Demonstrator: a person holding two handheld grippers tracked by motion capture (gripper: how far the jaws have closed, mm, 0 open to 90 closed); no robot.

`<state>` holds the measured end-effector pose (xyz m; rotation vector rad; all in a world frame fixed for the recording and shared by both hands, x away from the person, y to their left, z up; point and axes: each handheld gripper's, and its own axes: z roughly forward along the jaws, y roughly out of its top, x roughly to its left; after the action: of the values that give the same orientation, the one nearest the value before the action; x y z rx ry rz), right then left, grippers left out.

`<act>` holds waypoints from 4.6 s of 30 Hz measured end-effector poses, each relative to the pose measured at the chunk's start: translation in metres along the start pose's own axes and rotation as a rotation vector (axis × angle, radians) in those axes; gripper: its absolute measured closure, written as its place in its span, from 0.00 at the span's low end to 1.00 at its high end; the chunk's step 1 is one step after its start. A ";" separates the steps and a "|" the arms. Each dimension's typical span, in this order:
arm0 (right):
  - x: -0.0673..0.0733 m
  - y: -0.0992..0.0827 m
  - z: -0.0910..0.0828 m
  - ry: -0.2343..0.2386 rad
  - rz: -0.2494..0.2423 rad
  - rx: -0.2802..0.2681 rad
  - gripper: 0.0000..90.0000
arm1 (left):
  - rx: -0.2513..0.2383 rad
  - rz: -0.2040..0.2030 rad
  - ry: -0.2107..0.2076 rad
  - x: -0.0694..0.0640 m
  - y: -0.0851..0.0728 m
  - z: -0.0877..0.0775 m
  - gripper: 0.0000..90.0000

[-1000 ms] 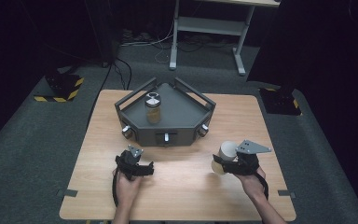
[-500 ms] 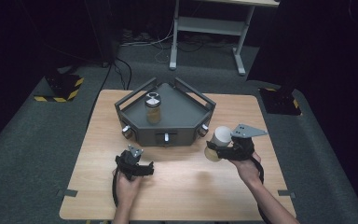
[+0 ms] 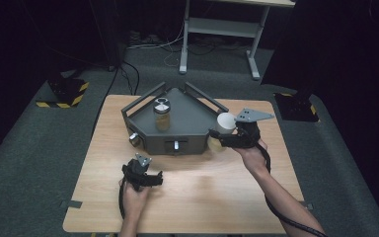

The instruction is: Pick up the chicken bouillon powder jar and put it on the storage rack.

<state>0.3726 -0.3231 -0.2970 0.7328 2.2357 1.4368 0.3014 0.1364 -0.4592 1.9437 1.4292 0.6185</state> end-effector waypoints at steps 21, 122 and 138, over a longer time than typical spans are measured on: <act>0.003 0.049 0.061 -0.041 -0.035 0.019 0.39 | 0.000 0.002 0.001 0.000 0.000 0.000 0.01; -0.007 0.041 0.122 -0.125 0.071 0.087 0.11 | -0.002 -0.002 0.000 0.000 0.000 0.000 0.00; -0.012 0.025 0.098 -0.111 0.061 0.067 0.09 | 0.001 0.001 0.000 0.000 0.000 0.000 0.00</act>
<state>0.4438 -0.2521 -0.3132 0.8879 2.2026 1.3210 0.3015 0.1364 -0.4592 1.9448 1.4289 0.6186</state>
